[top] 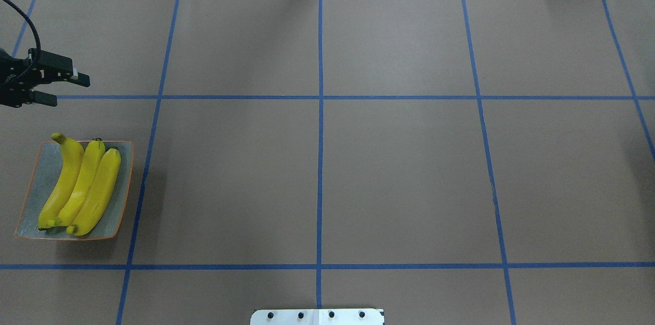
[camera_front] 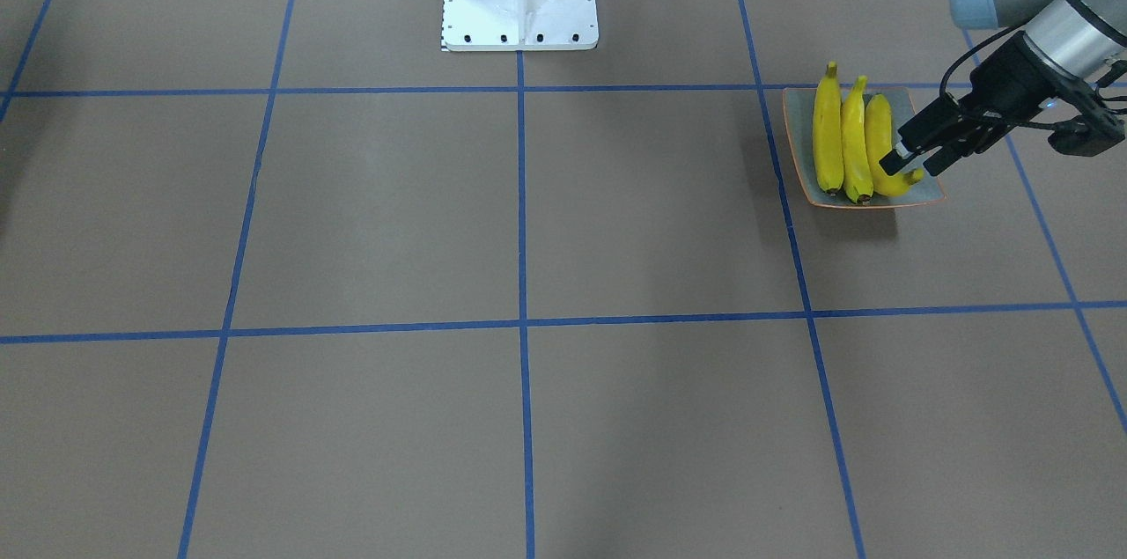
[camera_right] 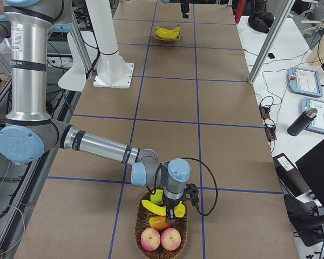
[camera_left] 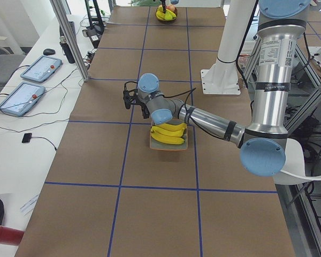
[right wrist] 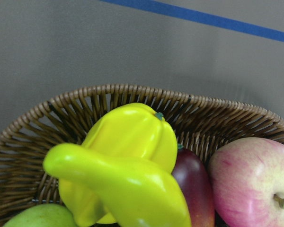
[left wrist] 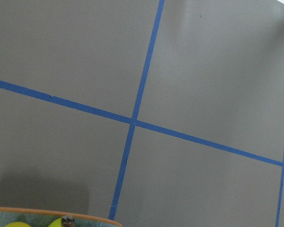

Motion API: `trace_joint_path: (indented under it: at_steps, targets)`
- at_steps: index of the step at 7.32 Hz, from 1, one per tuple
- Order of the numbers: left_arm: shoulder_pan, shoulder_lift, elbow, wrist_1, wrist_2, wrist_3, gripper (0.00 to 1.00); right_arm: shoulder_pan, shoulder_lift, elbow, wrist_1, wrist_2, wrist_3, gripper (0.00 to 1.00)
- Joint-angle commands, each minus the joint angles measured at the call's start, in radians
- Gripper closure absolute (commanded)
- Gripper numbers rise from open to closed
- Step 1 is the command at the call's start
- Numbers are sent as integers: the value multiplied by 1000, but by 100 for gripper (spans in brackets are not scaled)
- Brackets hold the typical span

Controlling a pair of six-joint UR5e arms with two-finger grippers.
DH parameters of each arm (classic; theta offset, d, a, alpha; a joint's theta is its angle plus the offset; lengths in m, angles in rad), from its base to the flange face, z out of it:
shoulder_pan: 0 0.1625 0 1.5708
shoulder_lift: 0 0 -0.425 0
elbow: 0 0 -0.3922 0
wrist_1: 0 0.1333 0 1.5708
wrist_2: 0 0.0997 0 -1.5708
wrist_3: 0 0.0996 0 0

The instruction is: Transfer all bananas from basket to plate

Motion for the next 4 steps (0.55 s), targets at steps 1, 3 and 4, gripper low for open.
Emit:
trace_joint_path:
  at_steps: [1, 3, 4]
  targets:
    - [0, 0, -3, -1, 0, 0, 0, 0, 11, 5, 0, 6, 1, 100]
    - [0, 2, -4, -1, 0, 0, 0, 3, 16, 30, 0, 16, 3, 100]
    - [0, 2, -4, -1, -2, 0, 0, 21, 16, 63, -7, 54, 3, 100]
